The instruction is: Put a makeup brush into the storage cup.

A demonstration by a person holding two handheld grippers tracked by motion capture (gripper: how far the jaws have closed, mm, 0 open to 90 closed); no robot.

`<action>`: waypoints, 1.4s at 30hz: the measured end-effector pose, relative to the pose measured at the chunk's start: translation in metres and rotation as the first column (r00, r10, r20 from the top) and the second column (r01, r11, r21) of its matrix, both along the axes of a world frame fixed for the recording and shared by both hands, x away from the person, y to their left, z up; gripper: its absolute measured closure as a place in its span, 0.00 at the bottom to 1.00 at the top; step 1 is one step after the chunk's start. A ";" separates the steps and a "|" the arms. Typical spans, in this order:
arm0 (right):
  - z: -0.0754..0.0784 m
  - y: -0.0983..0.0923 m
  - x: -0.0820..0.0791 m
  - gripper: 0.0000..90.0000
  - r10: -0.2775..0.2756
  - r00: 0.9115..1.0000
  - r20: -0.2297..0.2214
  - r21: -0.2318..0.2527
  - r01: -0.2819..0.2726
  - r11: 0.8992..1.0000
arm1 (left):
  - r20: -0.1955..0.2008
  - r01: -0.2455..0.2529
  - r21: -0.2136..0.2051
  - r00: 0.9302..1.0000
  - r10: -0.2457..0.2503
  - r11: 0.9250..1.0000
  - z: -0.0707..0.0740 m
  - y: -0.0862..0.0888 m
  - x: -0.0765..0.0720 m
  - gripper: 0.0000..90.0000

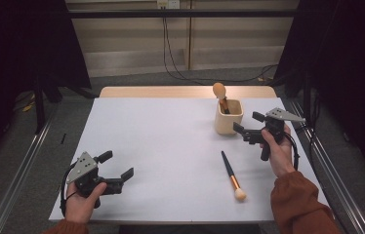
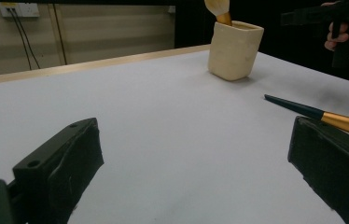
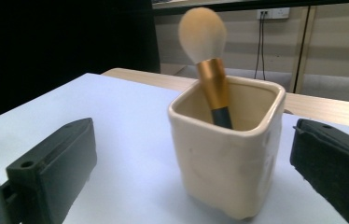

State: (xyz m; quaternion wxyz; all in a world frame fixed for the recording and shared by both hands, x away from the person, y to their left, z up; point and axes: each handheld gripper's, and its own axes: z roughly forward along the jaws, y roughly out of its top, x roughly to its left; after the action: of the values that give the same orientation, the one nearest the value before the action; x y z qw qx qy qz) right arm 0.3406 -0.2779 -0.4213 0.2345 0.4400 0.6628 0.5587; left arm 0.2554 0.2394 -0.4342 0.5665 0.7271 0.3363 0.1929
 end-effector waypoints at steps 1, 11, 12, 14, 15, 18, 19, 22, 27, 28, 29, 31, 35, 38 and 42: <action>0.000 0.000 -0.003 0.00 0.004 1.000 0.004 -0.003 -0.004 1.000 | 0.001 -0.001 -0.002 1.000 0.001 1.000 0.000 0.000 0.000 0.03; -0.005 0.005 -0.029 0.01 0.003 1.000 0.008 -0.015 -0.003 1.000 | -0.004 -0.004 0.002 1.000 0.004 1.000 -0.001 0.002 0.002 0.03; -0.005 0.005 -0.032 0.01 0.007 1.000 0.011 -0.015 -0.007 1.000 | -0.005 -0.006 -0.001 1.000 0.006 1.000 -0.001 0.002 0.002 0.03; -0.005 0.007 -0.037 0.01 0.005 1.000 0.014 -0.017 -0.004 1.000 | -0.006 -0.009 0.002 1.000 0.009 1.000 -0.001 0.003 0.002 0.03; -0.004 0.007 -0.040 0.01 0.007 1.000 0.013 -0.016 -0.007 1.000 | -0.007 -0.010 0.002 1.000 0.010 1.000 -0.001 0.003 0.001 0.03; -0.005 0.005 -0.048 0.01 0.003 1.000 0.009 -0.022 -0.002 1.000 | -0.003 -0.016 0.000 1.000 0.016 1.000 -0.001 0.004 -0.001 0.03; -0.005 0.004 -0.051 0.01 0.001 1.000 0.005 -0.022 -0.001 1.000 | -0.005 -0.019 0.000 1.000 0.019 1.000 -0.001 0.005 -0.002 0.03; -0.004 0.001 -0.060 0.01 -0.007 1.000 0.010 -0.031 0.007 1.000 | -0.001 -0.022 0.002 1.000 0.022 1.000 0.000 0.006 -0.004 0.03; -0.007 -0.007 -0.079 0.01 -0.020 1.000 0.024 -0.032 0.021 0.999 | -0.002 -0.027 -0.006 1.000 0.027 1.000 0.000 0.006 -0.004 0.03; -0.008 -0.008 -0.082 0.01 -0.023 0.999 0.027 -0.036 0.024 0.999 | -0.002 -0.027 -0.004 1.000 0.027 1.000 0.000 0.006 -0.004 0.03; -0.009 -0.009 -0.085 0.01 -0.029 0.999 0.026 -0.036 0.030 0.999 | -0.003 -0.029 -0.008 1.000 0.029 1.000 0.000 0.006 -0.004 0.03; -0.011 -0.011 -0.092 0.01 -0.033 0.999 0.022 -0.043 0.034 0.999 | 0.000 -0.034 -0.006 0.999 0.034 0.999 0.001 0.006 -0.005 0.03; -0.014 -0.014 -0.103 0.01 -0.040 0.999 0.023 -0.048 0.042 0.998 | 0.004 -0.040 -0.004 0.999 0.040 0.999 0.001 0.007 -0.006 0.03; -0.017 -0.015 -0.113 0.01 -0.051 0.998 0.021 -0.055 0.052 0.997 | 0.002 -0.042 -0.002 0.999 0.042 0.999 0.001 0.008 -0.008 0.03; -0.019 -0.016 -0.123 0.01 -0.043 0.999 0.018 -0.057 0.044 0.997 | -0.001 -0.041 -0.004 0.999 0.041 0.999 0.001 0.009 -0.010 0.03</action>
State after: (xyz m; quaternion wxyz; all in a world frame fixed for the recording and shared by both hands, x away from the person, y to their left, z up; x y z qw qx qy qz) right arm 0.2181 -0.2942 -0.4399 0.2647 0.4428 0.6669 0.5377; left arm 0.2454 0.2485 -0.4333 0.5640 0.7190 0.3517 0.2032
